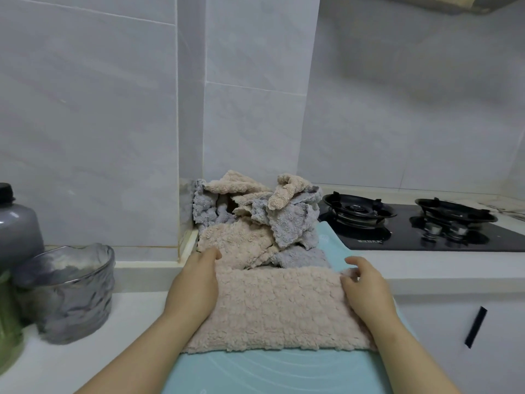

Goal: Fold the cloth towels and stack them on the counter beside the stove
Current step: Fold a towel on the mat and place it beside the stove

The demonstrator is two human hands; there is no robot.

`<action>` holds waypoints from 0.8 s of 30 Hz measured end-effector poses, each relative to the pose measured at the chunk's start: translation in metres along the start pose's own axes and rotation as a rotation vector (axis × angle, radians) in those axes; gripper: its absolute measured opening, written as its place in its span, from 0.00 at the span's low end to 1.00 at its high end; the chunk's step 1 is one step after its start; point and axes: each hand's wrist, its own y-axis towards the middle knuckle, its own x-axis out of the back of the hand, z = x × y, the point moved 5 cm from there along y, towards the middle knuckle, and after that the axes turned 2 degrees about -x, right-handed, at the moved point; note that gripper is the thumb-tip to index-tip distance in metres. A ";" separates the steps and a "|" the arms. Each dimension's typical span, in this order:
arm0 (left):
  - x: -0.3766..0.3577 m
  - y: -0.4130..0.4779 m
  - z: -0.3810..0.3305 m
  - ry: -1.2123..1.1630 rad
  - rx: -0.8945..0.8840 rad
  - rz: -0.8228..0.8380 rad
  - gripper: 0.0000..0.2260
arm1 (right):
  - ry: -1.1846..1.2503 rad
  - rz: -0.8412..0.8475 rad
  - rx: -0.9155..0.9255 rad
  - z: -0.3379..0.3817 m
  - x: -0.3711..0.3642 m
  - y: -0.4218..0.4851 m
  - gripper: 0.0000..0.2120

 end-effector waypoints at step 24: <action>-0.031 -0.046 -0.048 0.292 -0.324 0.638 0.26 | -0.157 0.201 -0.130 0.003 0.027 -0.012 0.15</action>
